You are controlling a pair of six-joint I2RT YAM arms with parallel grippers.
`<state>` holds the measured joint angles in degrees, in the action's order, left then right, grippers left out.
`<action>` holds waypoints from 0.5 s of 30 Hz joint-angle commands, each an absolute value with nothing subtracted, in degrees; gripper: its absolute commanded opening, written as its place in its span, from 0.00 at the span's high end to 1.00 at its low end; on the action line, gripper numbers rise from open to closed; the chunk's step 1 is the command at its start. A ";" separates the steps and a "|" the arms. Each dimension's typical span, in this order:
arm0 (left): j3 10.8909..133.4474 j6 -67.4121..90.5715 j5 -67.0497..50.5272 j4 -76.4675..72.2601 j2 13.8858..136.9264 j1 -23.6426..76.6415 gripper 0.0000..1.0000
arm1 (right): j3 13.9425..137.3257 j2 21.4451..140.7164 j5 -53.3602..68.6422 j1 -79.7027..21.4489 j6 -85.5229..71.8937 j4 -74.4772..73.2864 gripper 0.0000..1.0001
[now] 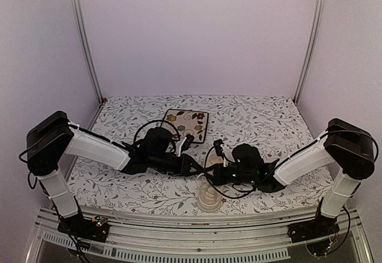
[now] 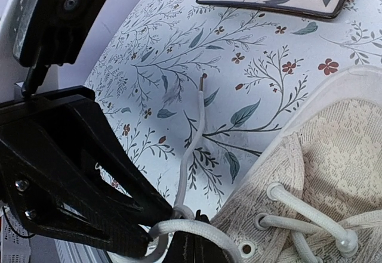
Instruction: Tie the shoes
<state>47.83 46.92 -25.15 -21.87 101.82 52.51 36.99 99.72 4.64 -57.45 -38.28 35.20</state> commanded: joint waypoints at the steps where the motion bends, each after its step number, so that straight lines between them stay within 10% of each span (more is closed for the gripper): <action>1: 49.47 43.57 -20.22 -15.91 97.29 52.63 0.78 | 35.59 98.60 3.35 -57.90 -39.18 35.77 0.98; 15: 50.93 41.99 -16.29 -11.77 98.22 49.63 0.61 | 35.31 98.48 3.17 -57.92 -39.28 35.77 0.98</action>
